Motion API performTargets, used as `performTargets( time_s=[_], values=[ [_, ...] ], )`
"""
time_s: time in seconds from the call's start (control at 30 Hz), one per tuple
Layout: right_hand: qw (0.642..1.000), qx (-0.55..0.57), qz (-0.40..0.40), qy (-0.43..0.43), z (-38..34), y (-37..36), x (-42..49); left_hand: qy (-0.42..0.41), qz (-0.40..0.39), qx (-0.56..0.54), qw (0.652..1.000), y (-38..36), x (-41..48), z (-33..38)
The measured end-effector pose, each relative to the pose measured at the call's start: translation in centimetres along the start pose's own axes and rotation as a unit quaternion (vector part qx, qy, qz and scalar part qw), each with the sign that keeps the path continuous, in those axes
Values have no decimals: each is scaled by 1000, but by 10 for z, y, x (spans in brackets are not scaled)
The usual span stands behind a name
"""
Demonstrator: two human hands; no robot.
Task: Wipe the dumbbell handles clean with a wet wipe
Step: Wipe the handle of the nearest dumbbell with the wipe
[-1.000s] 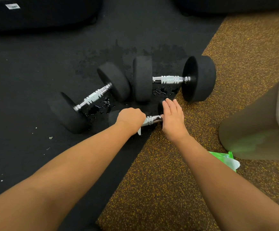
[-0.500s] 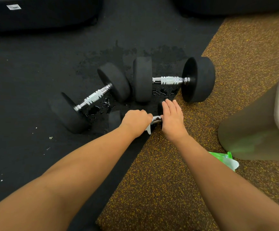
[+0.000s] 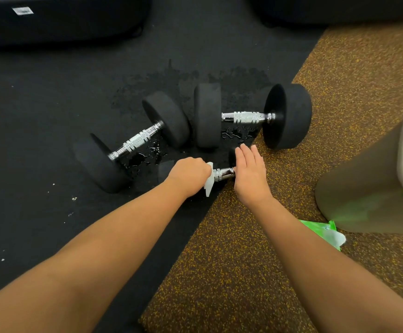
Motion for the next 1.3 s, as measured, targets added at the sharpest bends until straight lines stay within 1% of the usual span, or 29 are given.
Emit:
performTargets(
  time_s=[0.17, 0.4, 0.5, 0.6, 0.7, 0.77, 0.93, 1.07, 1.13, 1.2, 1.3],
  values=[
    [1000, -3, -6, -1, -1, 0, 2, 5, 5, -3, 1000, 2, 4, 12],
    [1000, -11, -19, 0, 0, -1, 2, -36, 48, -47, 997, -4, 18, 29],
    [999, -39, -25, -5, -4, 3, -2, -50, 29, -68, 996, -11, 17, 23],
    [997, -77, -12, -9, -10, 7, -6, -52, 11, -71, 996, -16, 13, 14],
    [990, -134, -14, 41, -23, 5, -11, -53, 10, -65, 996, -16, 10, 7],
    [986, -145, -29, 78, -32, 0, -14, -53, 20, -57, 997, -13, 8, 6],
    [983, -131, -66, 112, -47, -8, -18, -29, 21, -39, 999, -10, 2, 2],
    [982, -102, -90, 127, -55, -13, -13, -37, 27, -12, 999, -10, -3, -4],
    [979, -69, -124, 144, -62, -17, -10, -43, 31, -1, 999, -11, -4, -9],
    [975, -43, -148, 161, -69, -19, -8, -43, 33, -5, 998, -12, -6, -15],
    [970, -30, -165, 176, -78, -16, -9, -40, 29, -40, 998, -14, -10, -22]
  ],
)
Point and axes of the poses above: each hand's wrist, its own x-axis towards the middle knuckle, its own y-axis out of the back of the hand, z = x × y, the point moved 5 cm from there along x, towards the middle knuckle, and after that the axes turned 1 degree about -z, right-handed, at the moved point
